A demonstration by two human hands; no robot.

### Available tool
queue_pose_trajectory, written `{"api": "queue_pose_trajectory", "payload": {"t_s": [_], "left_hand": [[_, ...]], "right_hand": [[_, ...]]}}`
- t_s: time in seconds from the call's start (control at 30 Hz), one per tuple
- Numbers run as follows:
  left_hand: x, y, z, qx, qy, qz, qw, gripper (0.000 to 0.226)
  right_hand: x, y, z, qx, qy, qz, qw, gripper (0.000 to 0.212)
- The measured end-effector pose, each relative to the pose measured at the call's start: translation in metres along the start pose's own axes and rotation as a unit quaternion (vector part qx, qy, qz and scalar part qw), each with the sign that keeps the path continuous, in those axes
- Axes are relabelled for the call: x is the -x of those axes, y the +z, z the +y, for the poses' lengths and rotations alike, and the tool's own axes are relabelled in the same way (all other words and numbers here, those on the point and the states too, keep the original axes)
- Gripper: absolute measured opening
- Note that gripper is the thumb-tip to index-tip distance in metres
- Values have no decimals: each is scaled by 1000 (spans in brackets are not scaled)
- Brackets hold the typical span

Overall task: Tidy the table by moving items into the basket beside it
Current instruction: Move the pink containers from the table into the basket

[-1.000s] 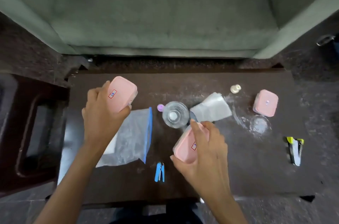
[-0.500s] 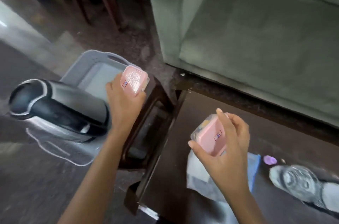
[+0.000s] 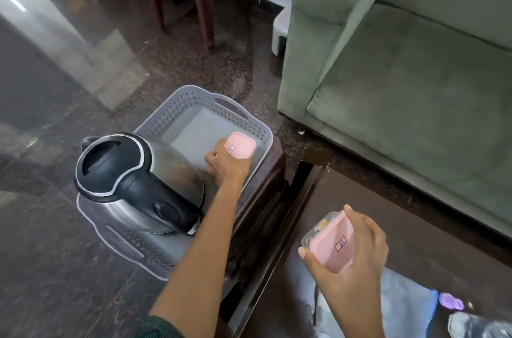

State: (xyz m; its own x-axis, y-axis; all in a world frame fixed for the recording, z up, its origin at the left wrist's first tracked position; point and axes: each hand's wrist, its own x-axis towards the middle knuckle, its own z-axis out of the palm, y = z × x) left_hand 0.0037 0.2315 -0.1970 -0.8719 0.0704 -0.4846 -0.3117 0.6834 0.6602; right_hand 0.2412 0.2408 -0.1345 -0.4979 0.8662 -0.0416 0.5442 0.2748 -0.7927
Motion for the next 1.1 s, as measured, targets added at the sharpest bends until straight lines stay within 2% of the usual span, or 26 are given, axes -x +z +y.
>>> {"api": "queue_pose_trajectory", "payload": {"t_s": [0.23, 0.37, 0.5, 0.6, 0.67, 0.73, 0.87, 0.93, 1.03, 1.07, 1.1], "left_hand": [[1, 7, 5, 28, 16, -60, 998, 48], [-5, 8, -2, -1, 49, -46, 998, 50], [-9, 8, -7, 23, 57, -13, 998, 56], [-11, 9, -12, 107, 73, 43, 991, 57], [-12, 9, -14, 203, 36, 97, 974, 56], [-11, 10, -14, 302, -39, 129, 944, 50], [-13, 13, -17, 515, -158, 113, 835, 33], [-16, 8, -17, 550, -200, 130, 800, 34], [-14, 2, -12, 570, -234, 135, 776, 45], [-11, 1, -11, 581, -234, 130, 769, 49], [-8, 0, -10, 571, -224, 126, 779, 52]], "right_hand": [[-5, 11, -2, 17, 2, -13, 1000, 84], [-13, 19, -8, 20, -5, -23, 1000, 83], [-43, 29, -22, 12, -34, -15, 999, 82], [-79, 43, -45, 7, -83, -3, 996, 82], [-105, 59, -64, 12, -115, -4, 993, 81], [-128, 83, -85, 29, -150, -18, 988, 81], [-159, 145, -118, 114, -220, -91, 965, 77], [-164, 177, -121, 164, -257, -142, 942, 74], [-167, 211, -110, 210, -258, -185, 925, 72], [-167, 219, -105, 230, -256, -188, 920, 71], [-167, 225, -100, 256, -259, -190, 912, 69]]}}
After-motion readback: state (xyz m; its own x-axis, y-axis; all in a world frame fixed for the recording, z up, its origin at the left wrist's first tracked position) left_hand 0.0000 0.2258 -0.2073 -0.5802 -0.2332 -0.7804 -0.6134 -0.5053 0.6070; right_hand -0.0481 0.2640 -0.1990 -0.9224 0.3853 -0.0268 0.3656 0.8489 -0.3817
